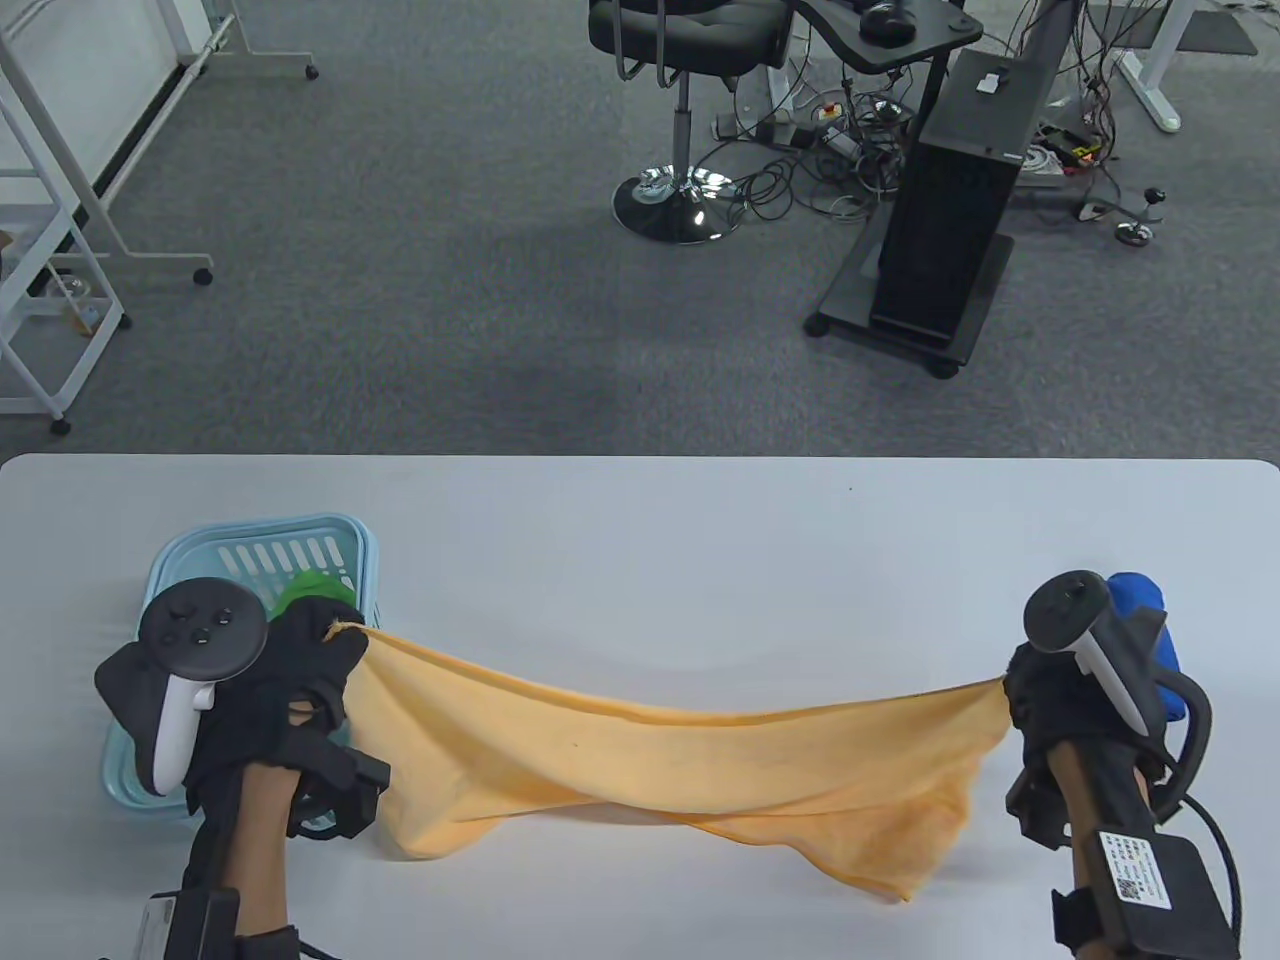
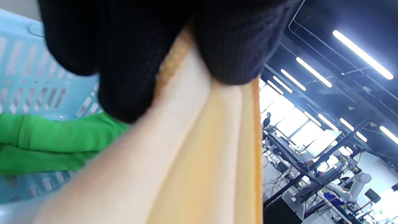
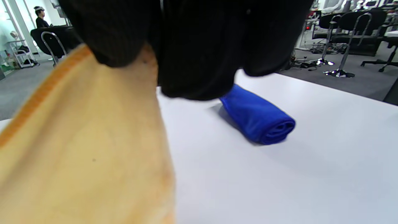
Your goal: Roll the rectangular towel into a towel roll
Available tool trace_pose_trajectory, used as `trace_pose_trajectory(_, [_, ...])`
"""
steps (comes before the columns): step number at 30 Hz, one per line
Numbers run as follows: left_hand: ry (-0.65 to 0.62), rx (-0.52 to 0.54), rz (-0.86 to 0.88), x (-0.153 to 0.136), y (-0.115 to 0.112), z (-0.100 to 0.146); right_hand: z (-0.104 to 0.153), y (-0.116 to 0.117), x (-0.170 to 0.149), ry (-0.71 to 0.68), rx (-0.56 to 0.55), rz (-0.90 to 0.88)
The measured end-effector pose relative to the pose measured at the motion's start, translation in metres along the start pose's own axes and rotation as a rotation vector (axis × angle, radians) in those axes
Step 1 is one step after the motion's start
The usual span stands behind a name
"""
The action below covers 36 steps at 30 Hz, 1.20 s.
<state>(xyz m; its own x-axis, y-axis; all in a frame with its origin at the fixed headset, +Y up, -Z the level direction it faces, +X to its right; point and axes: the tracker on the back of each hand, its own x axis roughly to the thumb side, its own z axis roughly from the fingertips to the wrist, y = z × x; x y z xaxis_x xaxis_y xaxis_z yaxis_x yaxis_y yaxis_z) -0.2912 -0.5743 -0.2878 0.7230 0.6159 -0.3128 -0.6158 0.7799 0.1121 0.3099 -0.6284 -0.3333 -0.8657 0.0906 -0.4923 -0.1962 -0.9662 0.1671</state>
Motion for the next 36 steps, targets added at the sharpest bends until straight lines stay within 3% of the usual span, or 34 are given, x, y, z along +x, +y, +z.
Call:
trace_pose_trajectory(4, [0.001,-0.012,-0.033,0.015,-0.008,-0.010,-0.012,0.000,0.013,-0.001,0.049,-0.081])
trace_pose_trajectory(9, [0.040,0.004,-0.108,0.037,-0.019,-0.028,-0.031,-0.001,0.017,0.024,0.140,-0.374])
trace_pose_trajectory(11, [0.023,-0.072,-0.004,0.042,-0.023,-0.035,-0.038,-0.002,0.014,0.031,0.132,-0.474])
trace_pose_trajectory(16, [0.048,-0.134,0.253,0.048,-0.028,-0.055,-0.049,-0.008,-0.002,0.037,0.108,-0.761])
trace_pose_trajectory(19, [-0.021,-0.140,0.480,0.052,-0.034,-0.066,-0.053,-0.017,-0.015,0.060,0.028,-0.992])
trace_pose_trajectory(22, [-0.116,-0.209,0.674,0.059,-0.036,-0.073,-0.053,-0.031,-0.021,0.029,-0.042,-1.027])
trace_pose_trajectory(25, [-0.316,-0.282,0.790,0.069,-0.031,-0.074,-0.046,-0.057,-0.030,-0.037,-0.205,-1.037])
trace_pose_trajectory(29, [-0.410,-0.172,0.885,0.057,-0.012,-0.063,-0.023,-0.078,-0.048,-0.081,-0.460,-1.063])
trace_pose_trajectory(32, [-0.370,-0.150,0.823,0.032,-0.010,-0.052,-0.015,-0.069,-0.061,-0.074,-0.369,-0.999])
trace_pose_trajectory(36, [-0.329,0.062,0.293,0.010,-0.015,-0.020,-0.005,-0.022,-0.081,-0.037,-0.263,-0.793])
